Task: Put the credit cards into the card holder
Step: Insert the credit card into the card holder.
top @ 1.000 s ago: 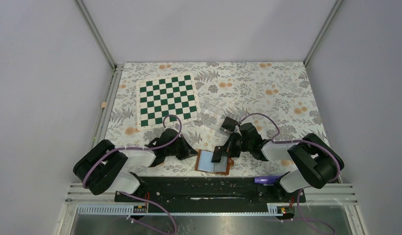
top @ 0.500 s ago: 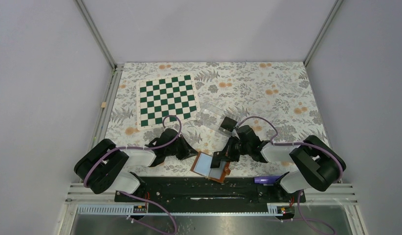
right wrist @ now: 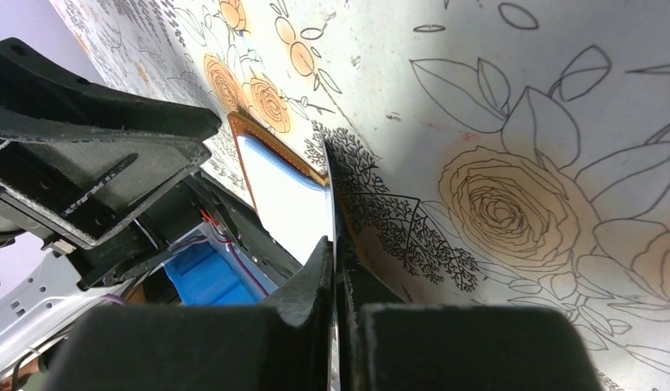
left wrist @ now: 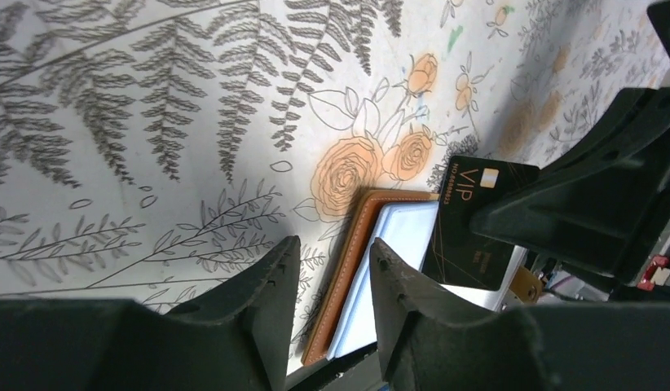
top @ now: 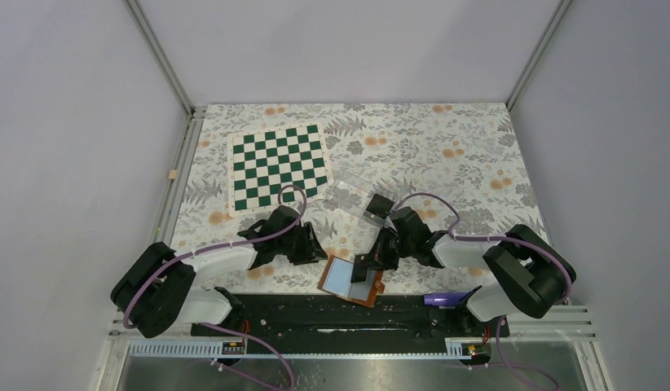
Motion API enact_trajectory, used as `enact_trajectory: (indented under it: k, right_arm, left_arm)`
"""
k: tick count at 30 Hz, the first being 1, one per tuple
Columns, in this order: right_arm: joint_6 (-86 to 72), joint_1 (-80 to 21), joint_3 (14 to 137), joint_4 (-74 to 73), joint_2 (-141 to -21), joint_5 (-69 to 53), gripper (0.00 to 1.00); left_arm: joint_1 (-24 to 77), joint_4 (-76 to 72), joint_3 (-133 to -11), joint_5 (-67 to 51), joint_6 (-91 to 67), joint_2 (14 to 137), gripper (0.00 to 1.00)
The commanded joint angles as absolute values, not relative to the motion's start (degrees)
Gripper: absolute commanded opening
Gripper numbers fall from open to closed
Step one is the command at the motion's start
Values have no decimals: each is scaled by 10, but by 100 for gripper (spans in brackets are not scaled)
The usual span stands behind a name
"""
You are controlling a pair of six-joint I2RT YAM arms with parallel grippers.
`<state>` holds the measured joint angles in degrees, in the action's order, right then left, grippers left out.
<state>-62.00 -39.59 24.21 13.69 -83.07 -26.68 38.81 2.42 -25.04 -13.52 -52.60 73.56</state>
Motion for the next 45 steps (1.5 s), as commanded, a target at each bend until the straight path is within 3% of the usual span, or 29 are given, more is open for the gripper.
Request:
enact_trajectory:
  k: [1,10,16,22,27,36,45]
  right_arm:
    - [-603,-401,247,122,-849,-256,0]
    - [-599,-401,249,126,-859,-263,0]
    - [-597,-401,251,125,-856,-262,0]
    - [-595,-401,251,123,-852,-261,0]
    - [-574,-401,254,90,-834,-251,0]
    - [-558,-398,249,72,-808,-251,0]
    - [-528,-398,259,39,-812,-272,0]
  left_arm:
    - [387,50,-232,-195,-485,766,39]
    - [392,-159,-187,-354,-550,855,37]
    - [397,-139,-206,-369,-531,838,27]
    - [403,-161,-211,-361,-540,844,27]
    - [403,-228,-198,-326,-584,873,0]
    - [403,-308,-184,-275,-639,909,0]
    - [403,-176,-235,-226,-557,882,0]
